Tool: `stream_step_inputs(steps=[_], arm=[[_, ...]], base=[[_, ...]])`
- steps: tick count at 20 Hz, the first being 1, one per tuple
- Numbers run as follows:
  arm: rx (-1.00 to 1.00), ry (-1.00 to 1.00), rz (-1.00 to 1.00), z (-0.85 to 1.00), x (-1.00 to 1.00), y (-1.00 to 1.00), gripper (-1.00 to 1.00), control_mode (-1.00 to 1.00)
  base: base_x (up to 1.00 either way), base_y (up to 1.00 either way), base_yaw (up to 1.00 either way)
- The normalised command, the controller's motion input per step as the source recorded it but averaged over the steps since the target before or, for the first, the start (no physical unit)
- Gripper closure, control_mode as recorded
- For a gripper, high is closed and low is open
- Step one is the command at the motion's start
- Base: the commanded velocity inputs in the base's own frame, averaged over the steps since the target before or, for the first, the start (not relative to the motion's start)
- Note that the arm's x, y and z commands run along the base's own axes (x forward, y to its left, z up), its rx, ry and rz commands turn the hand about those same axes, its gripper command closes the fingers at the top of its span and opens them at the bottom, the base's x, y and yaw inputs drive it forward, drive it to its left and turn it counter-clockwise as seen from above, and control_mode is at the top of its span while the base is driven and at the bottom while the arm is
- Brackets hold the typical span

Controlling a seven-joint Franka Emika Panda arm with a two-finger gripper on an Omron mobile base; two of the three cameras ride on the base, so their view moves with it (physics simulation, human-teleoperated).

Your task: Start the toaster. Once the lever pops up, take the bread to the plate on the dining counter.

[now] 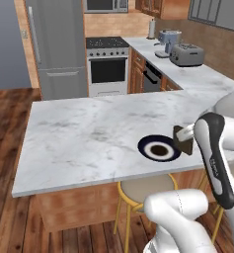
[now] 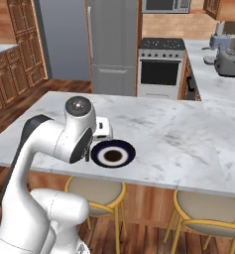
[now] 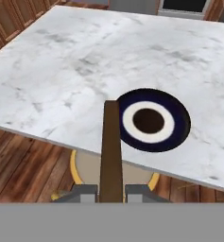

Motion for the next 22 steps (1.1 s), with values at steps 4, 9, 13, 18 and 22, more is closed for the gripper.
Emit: stream_step_inputs(steps=[4, 9, 13, 18, 22], arm=[[0.01, 0.01, 0.03, -0.41, 0.69, -0.12, 1.00, -1.00], [0.00, 0.00, 0.00, -0.45, 0.69, -0.19, 1.00, -1.00], [0.00, 0.03, 0.00, -0.30, 0.78, 0.00, 1.00, -1.00], [0.03, 0.12, 0.00, -0.30, 0.56, -0.01, 1.00, -1.00], [0.05, 0.12, 0.00, -0.17, 0.52, 0.00, 1.00, -1.00]], base=[[0.00, 0.00, 0.00], [0.00, 0.00, 0.00], [0.00, 0.00, 0.00], [0.00, 0.00, 0.00], [0.00, 0.00, 0.00]])
